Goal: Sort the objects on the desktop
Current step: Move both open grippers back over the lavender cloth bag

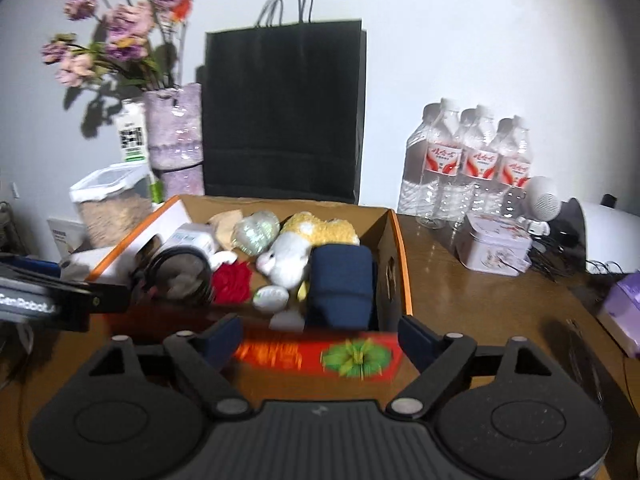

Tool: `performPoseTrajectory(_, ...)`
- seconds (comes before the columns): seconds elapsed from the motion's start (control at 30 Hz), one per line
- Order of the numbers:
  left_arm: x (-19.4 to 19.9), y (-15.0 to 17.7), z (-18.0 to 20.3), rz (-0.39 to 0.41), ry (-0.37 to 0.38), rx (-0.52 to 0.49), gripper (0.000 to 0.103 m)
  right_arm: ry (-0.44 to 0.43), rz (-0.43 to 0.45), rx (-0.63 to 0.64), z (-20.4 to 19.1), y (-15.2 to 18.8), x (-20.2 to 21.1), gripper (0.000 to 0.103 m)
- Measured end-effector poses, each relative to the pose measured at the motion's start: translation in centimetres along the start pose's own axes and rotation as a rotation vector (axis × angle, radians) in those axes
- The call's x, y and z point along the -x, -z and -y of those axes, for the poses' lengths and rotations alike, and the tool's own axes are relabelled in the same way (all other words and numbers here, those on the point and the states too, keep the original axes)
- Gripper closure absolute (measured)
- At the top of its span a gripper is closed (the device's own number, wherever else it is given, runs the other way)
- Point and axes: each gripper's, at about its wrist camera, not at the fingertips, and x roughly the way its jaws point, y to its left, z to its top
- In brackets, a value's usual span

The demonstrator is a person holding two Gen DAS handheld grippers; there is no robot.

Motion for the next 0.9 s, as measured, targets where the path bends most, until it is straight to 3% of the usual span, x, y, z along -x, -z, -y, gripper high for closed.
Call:
performPoseTrajectory(0.17,4.0,5.7,1.2,0.072,0.009,-0.061,0.000,-0.032,0.008,-0.022,-0.6,4.9,4.3,0.012)
performPoseTrajectory(0.27,6.2,9.2,0.6,0.093,0.073,-0.021,0.000,-0.050,0.011,-0.028,-1.1,8.4,6.7,0.009)
performPoseTrajectory(0.33,7.8,11.5,0.3,0.103,0.076,0.004,0.000,-0.057,0.016,-0.036,-1.4,10.7,8.2,0.008)
performPoseTrajectory(0.5,10.8,17.4,0.7,0.145,0.034,-0.040,0.000,-0.062,0.018,-0.064,-2.0,15.4,11.1,0.008)
performPoseTrajectory(0.63,12.6,21.8,0.6,0.181,-0.008,-0.037,0.000,-0.057,0.060,0.020,-3.4,18.6,13.6,0.008)
performPoseTrajectory(0.73,13.8,24.1,0.3,0.171,-0.017,-0.004,0.000,-0.030,0.101,0.094,-4.1,19.9,15.1,0.007)
performPoseTrajectory(0.9,14.6,24.1,0.3,0.193,-0.033,-0.046,0.000,-0.082,0.064,0.060,-4.1,20.4,15.3,0.007)
